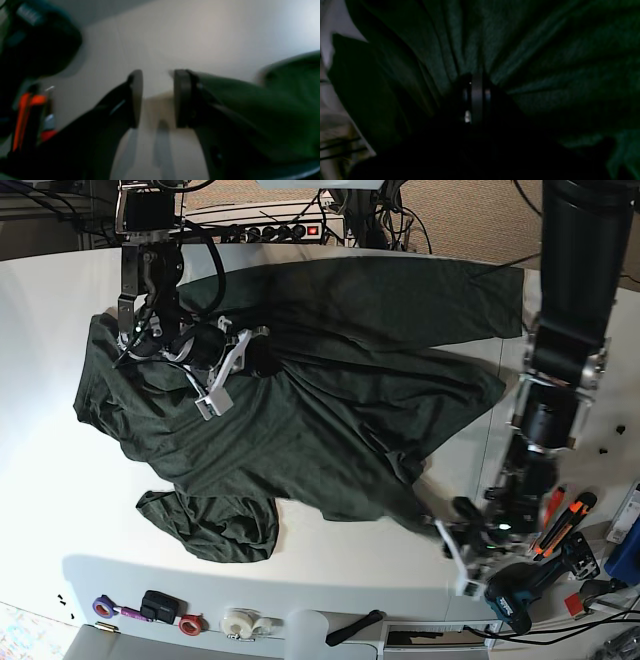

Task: Layout the t-shirt on the table in an organized manner, then fold the t-shirt properly
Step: 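Drag the shirt hem with the left gripper away from the right gripper, then grasp the shirt side edge with the left gripper and pull outward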

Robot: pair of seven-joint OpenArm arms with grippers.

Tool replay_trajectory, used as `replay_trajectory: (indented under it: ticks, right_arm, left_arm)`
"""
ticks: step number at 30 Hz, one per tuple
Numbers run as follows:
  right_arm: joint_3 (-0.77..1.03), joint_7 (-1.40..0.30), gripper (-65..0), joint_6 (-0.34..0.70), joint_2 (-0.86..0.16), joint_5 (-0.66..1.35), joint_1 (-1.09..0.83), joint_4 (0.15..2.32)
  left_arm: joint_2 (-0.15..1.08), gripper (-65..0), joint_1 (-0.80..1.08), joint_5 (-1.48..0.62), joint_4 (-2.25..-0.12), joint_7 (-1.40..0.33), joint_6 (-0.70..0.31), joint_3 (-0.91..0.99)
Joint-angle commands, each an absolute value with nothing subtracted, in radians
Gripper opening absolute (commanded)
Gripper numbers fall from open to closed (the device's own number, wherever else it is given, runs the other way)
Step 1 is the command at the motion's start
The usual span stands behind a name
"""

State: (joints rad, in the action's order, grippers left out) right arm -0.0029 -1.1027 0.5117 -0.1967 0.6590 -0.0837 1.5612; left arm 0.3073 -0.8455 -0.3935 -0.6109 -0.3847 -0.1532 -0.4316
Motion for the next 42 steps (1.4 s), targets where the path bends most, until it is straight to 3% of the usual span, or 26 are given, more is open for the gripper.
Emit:
replay_trajectory:
  ticks: [1, 5, 9, 13, 19, 22, 26, 30, 35, 42]
  right_arm:
    - [-0.005, -1.211, -65.0, 0.478, -0.216, 0.542, -0.102, 1.581]
    - [-0.005, -1.171, -65.0, 0.477, -0.216, 0.542, -0.100, 1.722]
    - [-0.005, -1.114, -65.0, 0.476, -0.216, 0.541, -0.079, 1.832]
    - [-0.005, -1.026, -65.0, 0.474, -0.216, 0.521, -0.040, 1.884]
    - [-0.005, -1.008, -65.0, 0.474, -0.215, 0.477, 0.040, 1.888]
    - [-0.005, -1.006, -65.0, 0.450, -0.212, 0.443, 0.068, 1.888]
    - [-0.006, -0.958, -65.0, 0.341, -0.207, 0.395, 0.069, 1.878]
    - [-0.006, -0.971, -65.0, 0.331, -0.170, 0.398, 0.063, 1.875]
    - [-0.006, -0.954, -65.0, 0.330, -0.126, 0.366, 0.065, 1.787]
    - [-0.006, -0.912, -65.0, 0.315, -0.125, 0.307, 0.098, 1.626]
  left_arm:
    - [0.320, -43.0, -0.890, -0.417, -0.633, -0.360, -0.154, -0.429]
    - [0.368, -43.1, -0.887, -0.482, -0.633, -0.398, -0.220, -0.397]
    - [0.400, -43.1, -0.880, -0.607, -0.633, -0.508, -0.461, -0.305]
    - [0.413, -44.2, -0.867, -0.864, -0.633, -0.732, -0.698, -0.202]
    - [0.412, -45.4, -0.788, -1.087, -0.633, -0.914, -0.698, -0.128]
    - [0.404, -49.6, -0.719, -1.094, -0.633, -0.927, -0.698, -0.128]
    - [0.397, -56.4, -0.638, -1.094, -0.648, -0.928, -0.698, -0.128]
    - [0.400, -65.0, -0.585, -1.110, -0.710, -0.960, -0.698, -0.128]
    - [0.399, -65.0, -0.550, -1.137, -0.818, -1.032, -0.698, -0.128]
    - [0.384, -65.0, -0.512, -1.030, -0.836, -0.995, -0.698, -0.128]
